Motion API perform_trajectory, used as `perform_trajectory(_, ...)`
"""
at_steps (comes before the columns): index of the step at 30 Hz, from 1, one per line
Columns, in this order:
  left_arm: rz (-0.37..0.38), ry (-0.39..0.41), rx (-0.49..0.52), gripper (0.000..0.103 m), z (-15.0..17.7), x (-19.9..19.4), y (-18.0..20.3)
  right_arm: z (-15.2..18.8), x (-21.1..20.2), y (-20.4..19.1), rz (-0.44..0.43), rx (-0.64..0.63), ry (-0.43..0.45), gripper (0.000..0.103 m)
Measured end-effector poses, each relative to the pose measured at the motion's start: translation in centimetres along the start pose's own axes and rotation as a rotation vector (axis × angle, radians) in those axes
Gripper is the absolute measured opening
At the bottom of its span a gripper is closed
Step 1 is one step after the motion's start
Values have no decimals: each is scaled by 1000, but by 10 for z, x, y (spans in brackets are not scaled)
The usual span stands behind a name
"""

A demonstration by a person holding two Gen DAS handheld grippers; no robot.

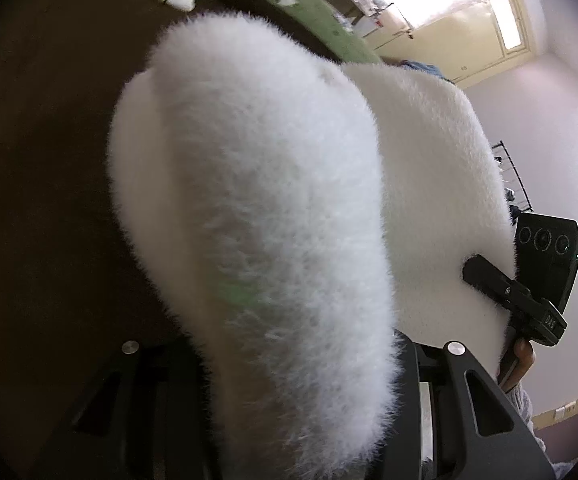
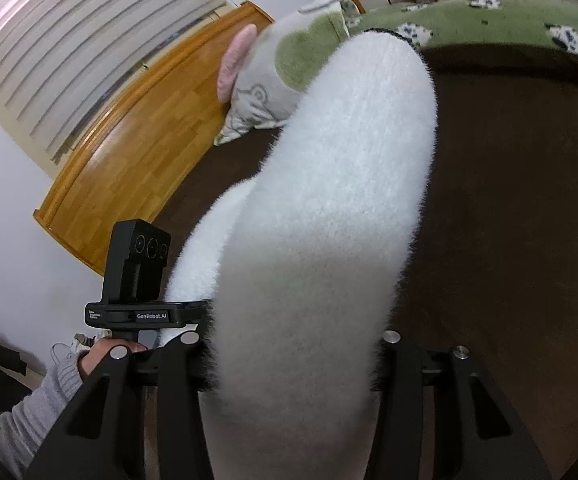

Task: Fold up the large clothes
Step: 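Carry the lifted bundle with both grippers toward the grey-striped clothes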

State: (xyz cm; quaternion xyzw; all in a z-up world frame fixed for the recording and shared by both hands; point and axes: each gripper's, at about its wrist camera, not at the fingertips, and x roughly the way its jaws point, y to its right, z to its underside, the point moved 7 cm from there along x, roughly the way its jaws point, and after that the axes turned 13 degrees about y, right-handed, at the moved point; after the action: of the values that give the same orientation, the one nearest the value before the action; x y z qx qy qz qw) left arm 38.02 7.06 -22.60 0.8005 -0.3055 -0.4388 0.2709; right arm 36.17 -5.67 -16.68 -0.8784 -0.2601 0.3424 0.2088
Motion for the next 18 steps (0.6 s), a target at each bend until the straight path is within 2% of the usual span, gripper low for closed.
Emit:
perform_trajectory(12,15,25,120,40,-2,-60,111,-18,-111,-45,-17,-3,128,46)
perform_trajectory(18,24,22,170,40,7,-57,154,-9,-154,-41,-22,13,179,46)
